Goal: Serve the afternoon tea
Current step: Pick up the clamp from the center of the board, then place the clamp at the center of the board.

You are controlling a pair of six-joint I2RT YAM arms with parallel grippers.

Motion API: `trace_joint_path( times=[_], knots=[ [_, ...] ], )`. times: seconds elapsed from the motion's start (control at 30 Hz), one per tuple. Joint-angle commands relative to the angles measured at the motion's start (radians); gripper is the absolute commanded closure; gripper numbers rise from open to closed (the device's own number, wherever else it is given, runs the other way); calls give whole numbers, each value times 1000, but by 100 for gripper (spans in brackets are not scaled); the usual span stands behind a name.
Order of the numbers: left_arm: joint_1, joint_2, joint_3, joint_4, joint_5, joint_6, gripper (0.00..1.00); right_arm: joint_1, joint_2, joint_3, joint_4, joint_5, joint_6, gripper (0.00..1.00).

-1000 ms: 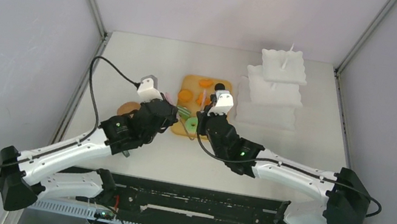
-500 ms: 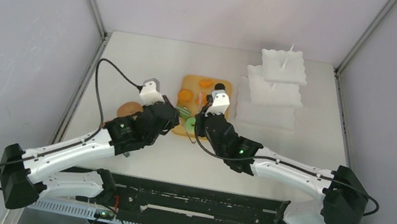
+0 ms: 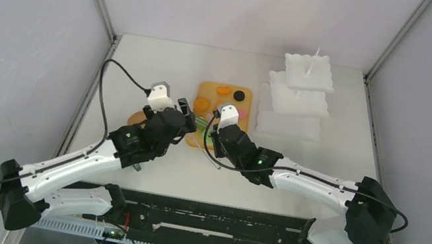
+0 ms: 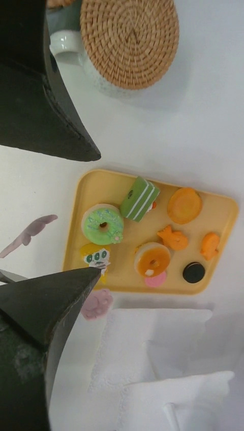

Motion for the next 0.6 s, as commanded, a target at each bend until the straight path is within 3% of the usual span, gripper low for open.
trace_joint_path(
  times=[0.0, 0.27, 0.57],
  knots=[
    [6, -80, 70, -20, -108, 47, 17, -20, -9, 48, -68, -97, -50, 100],
    [8, -123, 77, -41, -178, 82, 13, -61, -28, 35, -227, -137, -63, 100],
    [8, -174, 30, 11, -159, 103, 13, -140, -44, -41, -274, -204, -55, 100]
  ],
)
